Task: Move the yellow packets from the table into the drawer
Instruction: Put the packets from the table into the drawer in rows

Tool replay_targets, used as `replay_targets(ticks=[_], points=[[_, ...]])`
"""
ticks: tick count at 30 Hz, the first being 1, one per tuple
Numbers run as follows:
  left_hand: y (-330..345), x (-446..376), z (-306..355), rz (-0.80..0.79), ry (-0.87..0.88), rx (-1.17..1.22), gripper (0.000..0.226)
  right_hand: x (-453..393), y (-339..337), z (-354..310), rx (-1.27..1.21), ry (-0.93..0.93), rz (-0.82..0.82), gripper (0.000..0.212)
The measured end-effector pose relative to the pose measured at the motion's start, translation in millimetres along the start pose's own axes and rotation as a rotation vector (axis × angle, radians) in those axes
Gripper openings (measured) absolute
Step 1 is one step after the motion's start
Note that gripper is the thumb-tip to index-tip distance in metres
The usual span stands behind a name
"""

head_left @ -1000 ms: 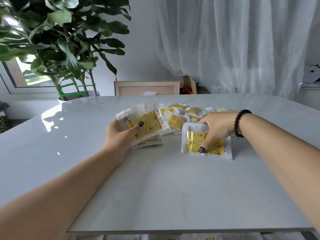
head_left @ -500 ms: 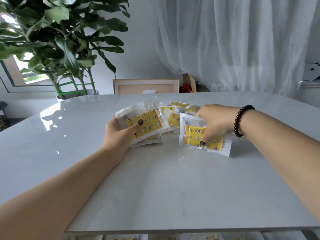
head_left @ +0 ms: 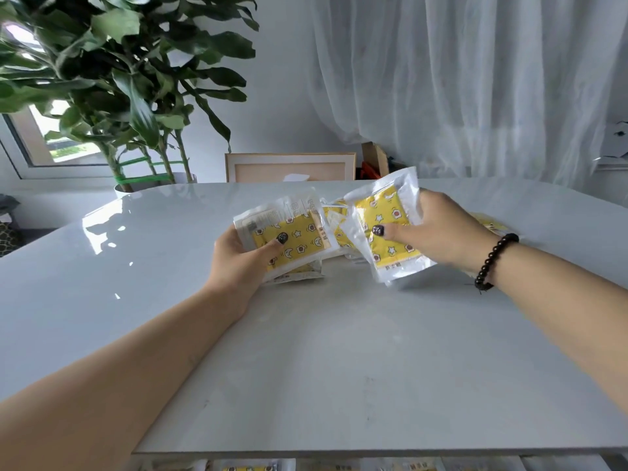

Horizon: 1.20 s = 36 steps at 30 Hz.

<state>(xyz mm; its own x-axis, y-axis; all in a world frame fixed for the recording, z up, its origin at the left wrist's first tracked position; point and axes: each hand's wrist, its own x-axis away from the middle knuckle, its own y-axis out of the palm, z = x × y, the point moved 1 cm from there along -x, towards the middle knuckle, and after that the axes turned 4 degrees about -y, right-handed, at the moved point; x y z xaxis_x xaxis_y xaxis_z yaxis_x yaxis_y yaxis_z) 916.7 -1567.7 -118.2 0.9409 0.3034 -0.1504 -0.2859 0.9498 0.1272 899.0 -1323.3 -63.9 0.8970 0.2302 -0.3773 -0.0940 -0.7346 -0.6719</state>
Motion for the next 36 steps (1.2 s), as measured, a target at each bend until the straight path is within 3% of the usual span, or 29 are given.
replay_targets(ticks=[3, 5, 8, 11, 13, 15, 24, 28, 34, 36], points=[[-1, 0, -1, 0.003, -0.008, -0.006, 0.030, 5, 4, 11, -0.488, 0.137, 0.093, 0.039], [-1, -1, -1, 0.005, -0.005, -0.011, 0.029, 12, 12, 21, -0.577, 0.194, 0.087, 0.044], [-1, 0, 0, 0.005, 0.007, -0.013, 0.028, 23, 27, 38, -0.503, 0.185, 0.111, 0.038], [0, 0, 0, 0.002, 0.013, -0.013, 0.028, 32, 34, 36, -0.282, 0.034, 0.162, 0.039], [0, 0, -1, 0.001, 0.013, -0.012, 0.028, 34, 37, 30, -0.209, -0.050, 0.221, 0.023], [0, 0, -1, 0.000, 0.012, -0.013, 0.029, 34, 38, 26, -0.217, -0.075, 0.283, 0.021], [-2, 10, 4, 0.056, -0.005, -0.071, 0.030, 56, 32, 11, -0.615, 0.193, 0.290, 0.040], [-7, 33, 9, 0.092, -0.013, -0.166, 0.031, 92, 25, -12, -0.557, 0.209, 0.178, 0.029], [-22, 87, 36, -0.034, 0.014, -0.348, 0.032, 161, 4, -71, -0.482, 0.127, 0.080, 0.019], [-31, 111, 49, -0.059, 0.020, -0.353, 0.029, 190, 1, -83, -0.373, 0.117, 0.097, 0.026]])
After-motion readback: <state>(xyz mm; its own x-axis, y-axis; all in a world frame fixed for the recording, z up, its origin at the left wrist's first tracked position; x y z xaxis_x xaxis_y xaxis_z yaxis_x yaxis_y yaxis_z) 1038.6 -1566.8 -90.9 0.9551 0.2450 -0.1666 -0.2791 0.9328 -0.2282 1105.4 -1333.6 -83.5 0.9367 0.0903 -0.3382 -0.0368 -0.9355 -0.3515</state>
